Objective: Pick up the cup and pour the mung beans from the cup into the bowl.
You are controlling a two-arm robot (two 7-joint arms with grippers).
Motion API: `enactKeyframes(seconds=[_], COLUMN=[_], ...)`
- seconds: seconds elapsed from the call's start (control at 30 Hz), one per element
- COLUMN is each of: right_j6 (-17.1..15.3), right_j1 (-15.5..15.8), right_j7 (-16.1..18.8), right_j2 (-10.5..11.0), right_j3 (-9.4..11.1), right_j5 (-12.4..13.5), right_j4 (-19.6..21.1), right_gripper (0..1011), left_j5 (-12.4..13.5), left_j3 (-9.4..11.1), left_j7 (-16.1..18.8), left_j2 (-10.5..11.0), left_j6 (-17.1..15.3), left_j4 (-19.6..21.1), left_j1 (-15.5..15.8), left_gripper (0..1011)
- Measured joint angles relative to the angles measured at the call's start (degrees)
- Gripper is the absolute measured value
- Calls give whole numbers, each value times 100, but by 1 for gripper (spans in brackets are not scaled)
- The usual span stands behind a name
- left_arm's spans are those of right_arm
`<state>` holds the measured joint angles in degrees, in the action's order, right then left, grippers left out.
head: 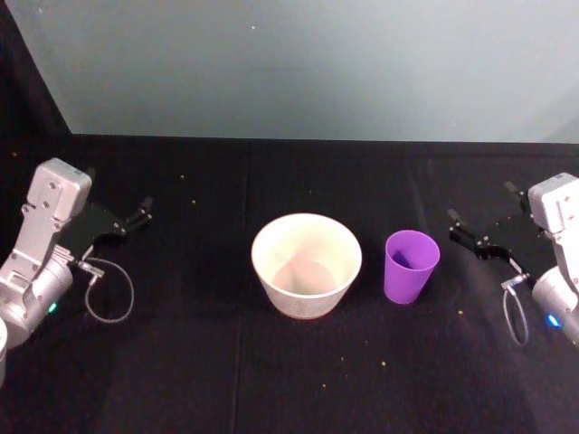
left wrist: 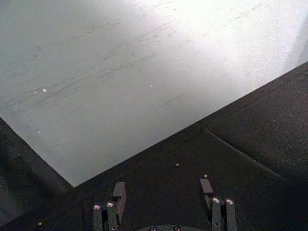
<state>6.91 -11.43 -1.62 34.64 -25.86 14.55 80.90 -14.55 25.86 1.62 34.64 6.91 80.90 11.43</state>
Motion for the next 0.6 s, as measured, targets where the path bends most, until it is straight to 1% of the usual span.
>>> enactKeyframes(seconds=[0.6], right_j6=[0], right_j1=[0], right_j7=[0], right_j2=[0], right_j3=[0], right_j5=[0], right_j4=[0], right_gripper=[1002], left_j5=[0], left_j3=[0], left_j7=[0], left_j2=[0], left_j6=[0], left_j4=[0], left_j1=[0], left_gripper=[1000])
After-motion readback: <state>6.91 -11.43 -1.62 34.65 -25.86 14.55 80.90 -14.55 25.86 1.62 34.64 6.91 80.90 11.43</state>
